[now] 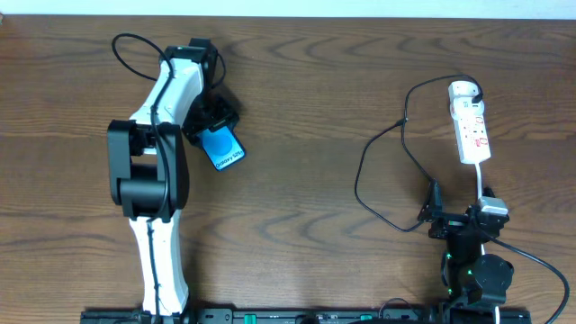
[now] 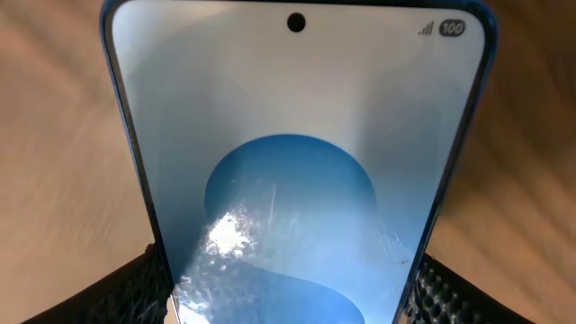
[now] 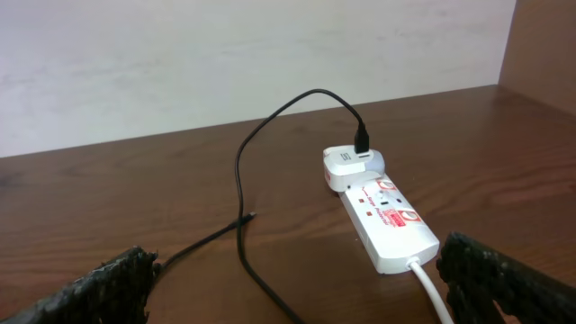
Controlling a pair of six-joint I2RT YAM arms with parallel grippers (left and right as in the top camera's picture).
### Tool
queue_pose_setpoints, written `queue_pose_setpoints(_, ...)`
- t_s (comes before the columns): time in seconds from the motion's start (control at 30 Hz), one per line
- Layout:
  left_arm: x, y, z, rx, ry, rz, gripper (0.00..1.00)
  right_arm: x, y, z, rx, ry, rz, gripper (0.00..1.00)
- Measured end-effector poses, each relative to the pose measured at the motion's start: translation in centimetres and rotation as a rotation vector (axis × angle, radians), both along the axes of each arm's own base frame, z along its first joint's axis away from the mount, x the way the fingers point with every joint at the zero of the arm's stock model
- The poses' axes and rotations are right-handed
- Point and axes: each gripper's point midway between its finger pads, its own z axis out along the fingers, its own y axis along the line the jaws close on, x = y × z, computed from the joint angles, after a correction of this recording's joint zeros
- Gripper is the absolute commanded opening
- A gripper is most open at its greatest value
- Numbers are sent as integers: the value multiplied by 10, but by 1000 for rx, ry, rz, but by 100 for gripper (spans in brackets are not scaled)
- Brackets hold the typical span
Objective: Plug charger to phone and switch on socket
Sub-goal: 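Lift the phone with the left gripper and tilt it upright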
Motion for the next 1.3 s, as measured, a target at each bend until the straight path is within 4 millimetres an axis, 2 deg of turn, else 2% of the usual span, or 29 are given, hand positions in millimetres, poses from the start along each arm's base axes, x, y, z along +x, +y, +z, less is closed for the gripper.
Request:
queue_pose_setpoints(0.17, -13, -15, 33, -92, 6, 4, 76, 0, 0, 0, 0, 0, 0, 99)
queue_pose_setpoints(0.27, -25, -27, 44, -167, 41, 3, 76, 0, 0, 0, 0, 0, 0, 99)
queue_pose_setpoints(0.37, -41, -44, 52, -274, 109, -13, 76, 0, 0, 0, 0, 0, 0, 99)
queue_pose_setpoints(0.63, -69, -99, 81, -568, 203, -87, 76, 0, 0, 0, 0, 0, 0, 99)
queue_pose_setpoints(0.97, -85, -168, 119, -876, 235, -144, 76, 0, 0, 0, 0, 0, 0, 99)
queue_pose_setpoints(1.07, -88, -176, 124, -907, 238, -152, 76, 0, 0, 0, 0, 0, 0, 99)
queue_pose_setpoints(1.3, -87, -178, 127, -929, 237, -149, 76, 0, 0, 0, 0, 0, 0, 99)
